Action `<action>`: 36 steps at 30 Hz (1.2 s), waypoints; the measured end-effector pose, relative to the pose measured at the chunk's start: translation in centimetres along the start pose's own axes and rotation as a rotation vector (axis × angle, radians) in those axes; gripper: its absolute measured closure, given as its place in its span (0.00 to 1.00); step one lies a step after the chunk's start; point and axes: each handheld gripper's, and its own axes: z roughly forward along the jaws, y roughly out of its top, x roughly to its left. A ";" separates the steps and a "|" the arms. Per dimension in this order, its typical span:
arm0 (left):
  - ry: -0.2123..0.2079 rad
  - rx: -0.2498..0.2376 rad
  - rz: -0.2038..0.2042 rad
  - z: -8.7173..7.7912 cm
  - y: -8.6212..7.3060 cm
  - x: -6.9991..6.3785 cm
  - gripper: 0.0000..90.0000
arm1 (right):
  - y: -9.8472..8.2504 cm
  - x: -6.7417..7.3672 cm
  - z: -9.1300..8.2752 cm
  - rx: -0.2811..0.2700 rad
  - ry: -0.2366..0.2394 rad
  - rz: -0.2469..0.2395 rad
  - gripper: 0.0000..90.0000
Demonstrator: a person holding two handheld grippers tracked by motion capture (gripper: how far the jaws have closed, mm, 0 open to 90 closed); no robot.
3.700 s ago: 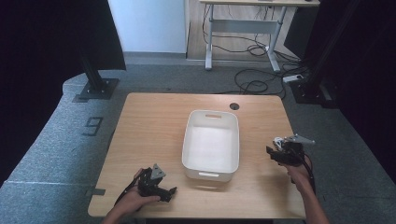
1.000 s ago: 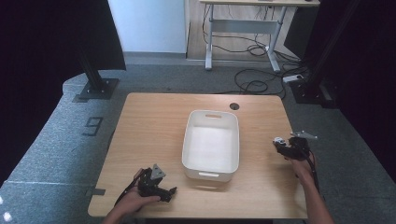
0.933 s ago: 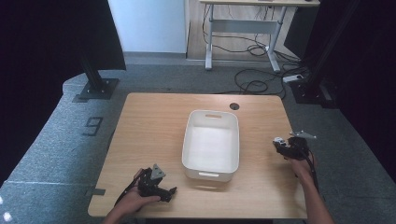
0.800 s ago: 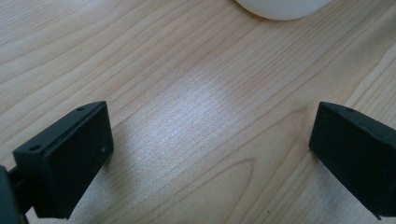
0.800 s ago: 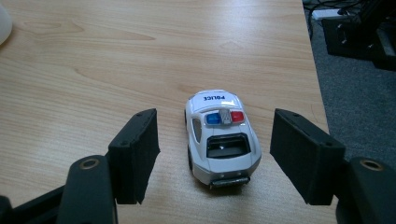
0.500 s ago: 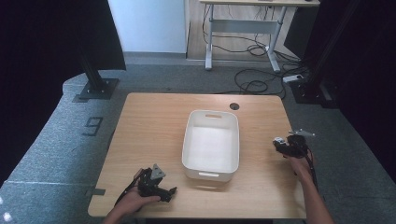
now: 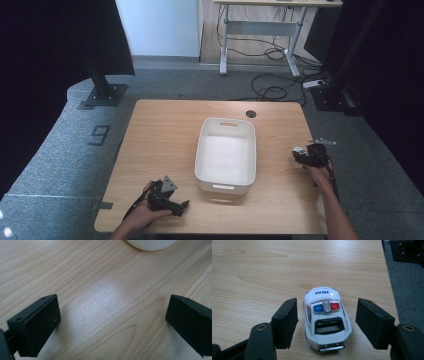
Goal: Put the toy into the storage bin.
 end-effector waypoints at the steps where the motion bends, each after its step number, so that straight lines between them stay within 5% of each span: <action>1: 0.000 0.000 0.000 0.0 0.0 0.0 0.00 | 0.0 0.0 0.2 0.002 -0.002 0.000 0.38; 11: 0.000 0.000 0.000 0.0 0.0 0.0 0.00 | 0.0 -0.4 0.7 0.001 0.024 0.028 0.50; 27: 0.001 0.001 0.000 0.0 0.0 0.0 0.00 | 0.0 -0.4 0.8 0.031 0.030 0.019 0.56; 36: 0.000 0.000 0.000 0.0 0.0 0.0 0.00 | 0.4 -1.0 -0.4 -0.009 0.055 0.082 0.56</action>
